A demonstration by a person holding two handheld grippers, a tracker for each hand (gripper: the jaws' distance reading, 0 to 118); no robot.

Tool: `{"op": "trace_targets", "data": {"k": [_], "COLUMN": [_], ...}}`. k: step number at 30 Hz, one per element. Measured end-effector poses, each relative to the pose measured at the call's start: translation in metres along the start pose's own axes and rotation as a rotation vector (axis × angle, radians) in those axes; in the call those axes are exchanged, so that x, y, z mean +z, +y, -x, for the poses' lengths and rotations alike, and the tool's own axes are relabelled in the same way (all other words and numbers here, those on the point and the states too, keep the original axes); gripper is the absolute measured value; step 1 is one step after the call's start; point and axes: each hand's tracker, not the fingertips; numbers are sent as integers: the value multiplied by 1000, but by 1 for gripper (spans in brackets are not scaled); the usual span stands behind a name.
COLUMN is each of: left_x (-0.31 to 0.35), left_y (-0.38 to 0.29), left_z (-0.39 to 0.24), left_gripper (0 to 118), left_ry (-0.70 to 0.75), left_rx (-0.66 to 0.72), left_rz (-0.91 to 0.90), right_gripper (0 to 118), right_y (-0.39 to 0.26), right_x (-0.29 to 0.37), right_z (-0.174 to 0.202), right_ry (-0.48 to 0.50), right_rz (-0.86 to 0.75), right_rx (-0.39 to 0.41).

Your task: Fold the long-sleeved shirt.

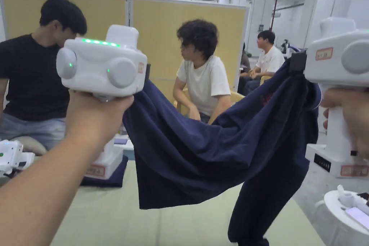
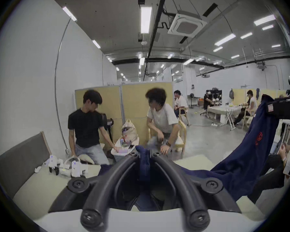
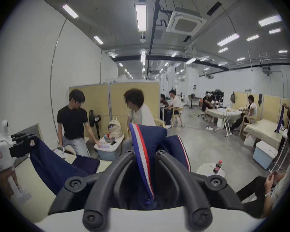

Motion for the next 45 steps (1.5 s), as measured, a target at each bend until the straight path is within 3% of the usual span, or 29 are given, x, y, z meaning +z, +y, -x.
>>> {"op": "trace_targets", "data": {"k": [6,9,17,23,27,31,33,36,42,45], "left_x": [-18,-20,14,86,145,206,234,275,302,304], "left_y": [-130,-195,-324,-363,-376,-395,-406,-417,-446,-436], "left_z": [-9,-17,-27,-12,2,20,23,19,1,1], "left_gripper": [5,5,5,5,5,5,5,5,5,5], "left_ry": [-26,-40,-46,-42,-39,-64,-68,-70,-75,-91], "left_rx": [35,65,121,108,112,251,234,205,158,200], "left_rz": [142,258,486,536,559,608,643,673,754,743], "right_gripper": [17,17,17,17,17,17,17,17,17,20], "right_y": [-150,-227,-377,-410,-419,-431,-440,-452,-474,-467], "right_x": [-31,-33,4,82,136,194,221,253,272,279], "right_z": [6,4,-2,-29,-43,-50,-54,-50,-39,-40], "right_ry": [17,13,0,-9,-11,-19,-10,-21,-13,-30], "right_rz": [225,352,612,641,668,734,788,866,948,879], "right_rx": [-5,-49,-111,-212,-196,-177,-197,-155,-146,-162]}}
